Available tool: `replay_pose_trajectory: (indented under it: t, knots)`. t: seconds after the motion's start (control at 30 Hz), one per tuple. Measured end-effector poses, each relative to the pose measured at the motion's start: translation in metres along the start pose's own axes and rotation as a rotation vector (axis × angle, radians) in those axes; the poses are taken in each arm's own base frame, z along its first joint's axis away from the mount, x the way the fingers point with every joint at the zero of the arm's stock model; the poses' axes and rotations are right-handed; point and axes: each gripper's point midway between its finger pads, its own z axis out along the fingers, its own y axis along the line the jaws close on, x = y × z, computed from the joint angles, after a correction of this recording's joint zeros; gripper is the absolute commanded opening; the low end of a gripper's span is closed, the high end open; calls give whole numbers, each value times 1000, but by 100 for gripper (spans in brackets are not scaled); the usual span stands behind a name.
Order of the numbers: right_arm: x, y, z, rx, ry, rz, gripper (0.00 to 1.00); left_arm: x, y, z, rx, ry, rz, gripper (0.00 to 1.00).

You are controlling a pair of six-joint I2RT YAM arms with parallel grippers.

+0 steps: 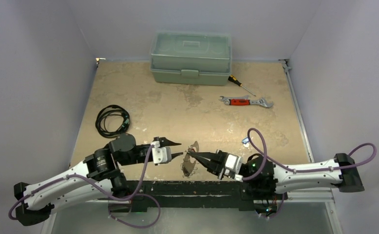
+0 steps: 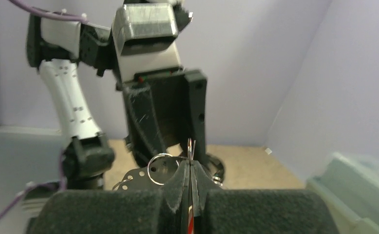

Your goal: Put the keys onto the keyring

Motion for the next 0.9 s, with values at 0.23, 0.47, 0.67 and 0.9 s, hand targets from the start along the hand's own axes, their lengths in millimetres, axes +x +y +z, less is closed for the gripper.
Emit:
replay_pose_trajectory:
  t: [0.23, 0.47, 0.67, 0.9]
  knots:
    - [7, 16, 6, -107, 100, 218, 0, -34, 11, -27, -72, -138, 23, 39]
    - [-1, -14, -2, -114, 47, 387, 0, -53, 2, -34, -35, -222, -12, 37]
    - [-7, 14, -3, -267, 15, 459, 0, -50, -10, -19, 53, -211, -60, 38]
    - [-2, 31, -6, -362, 12, 479, 0, -49, -19, -7, 114, -202, -110, 34]
